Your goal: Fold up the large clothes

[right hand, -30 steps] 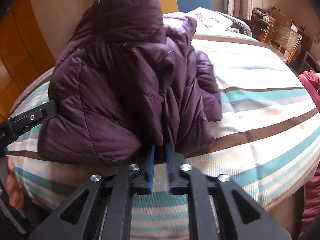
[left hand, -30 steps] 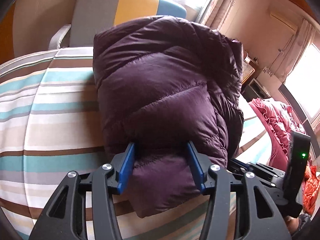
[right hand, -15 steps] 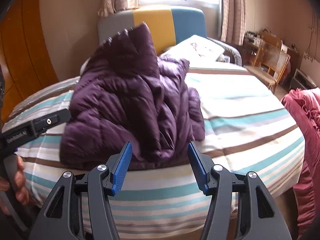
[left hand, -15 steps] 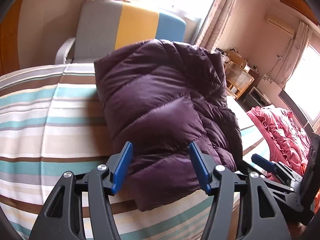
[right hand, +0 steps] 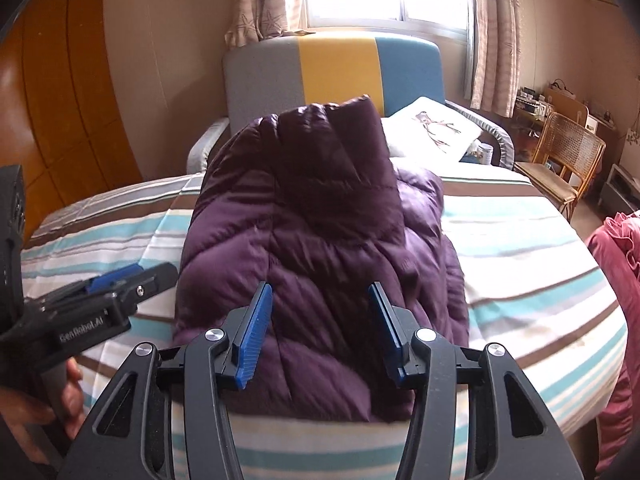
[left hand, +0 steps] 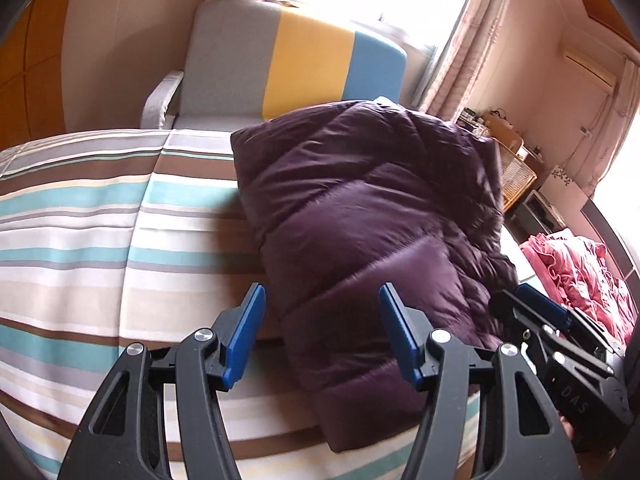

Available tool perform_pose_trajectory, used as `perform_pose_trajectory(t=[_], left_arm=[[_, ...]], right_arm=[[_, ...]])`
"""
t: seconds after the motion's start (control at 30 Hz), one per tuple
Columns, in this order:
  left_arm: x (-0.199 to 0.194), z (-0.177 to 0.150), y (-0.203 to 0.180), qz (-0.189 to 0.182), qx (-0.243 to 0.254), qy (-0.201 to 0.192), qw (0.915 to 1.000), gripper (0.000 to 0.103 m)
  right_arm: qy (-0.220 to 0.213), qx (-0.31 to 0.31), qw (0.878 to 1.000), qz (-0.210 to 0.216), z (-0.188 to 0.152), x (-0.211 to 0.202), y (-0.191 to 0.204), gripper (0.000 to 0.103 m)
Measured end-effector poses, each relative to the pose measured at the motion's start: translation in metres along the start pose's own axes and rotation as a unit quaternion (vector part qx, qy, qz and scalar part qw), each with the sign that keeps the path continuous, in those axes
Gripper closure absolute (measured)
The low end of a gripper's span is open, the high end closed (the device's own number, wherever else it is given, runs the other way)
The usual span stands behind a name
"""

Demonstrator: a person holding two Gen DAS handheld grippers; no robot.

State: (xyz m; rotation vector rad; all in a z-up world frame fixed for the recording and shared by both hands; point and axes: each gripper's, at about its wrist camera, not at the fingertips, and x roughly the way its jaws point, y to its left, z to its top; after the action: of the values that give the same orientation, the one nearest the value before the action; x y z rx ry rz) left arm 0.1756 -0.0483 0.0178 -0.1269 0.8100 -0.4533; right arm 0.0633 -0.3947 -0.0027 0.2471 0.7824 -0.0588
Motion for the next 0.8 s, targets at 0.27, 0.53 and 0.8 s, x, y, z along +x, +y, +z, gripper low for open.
perform_pose_trajectory(t=[0.27, 0.53, 0.8], left_arm=[[0.019, 0.020, 0.010, 0.010, -0.017, 0.001, 0.9998, 0.044], [0.033, 0.032, 0.018, 0.011, -0.031, 0.004, 0.9994, 0.045], [0.045, 0.038, 0.011, 0.007, -0.027, 0.009, 0.9996, 0.044]], right_arm=[[-0.007, 0.015, 1.000, 0.002, 0.031, 0.023, -0.003, 0.053], [-0.005, 0.026, 1.000, -0.012, 0.043, 0.043, -0.012, 0.053], [0.020, 0.039, 0.999, -0.029, 0.047, 0.067, -0.029, 0.053]])
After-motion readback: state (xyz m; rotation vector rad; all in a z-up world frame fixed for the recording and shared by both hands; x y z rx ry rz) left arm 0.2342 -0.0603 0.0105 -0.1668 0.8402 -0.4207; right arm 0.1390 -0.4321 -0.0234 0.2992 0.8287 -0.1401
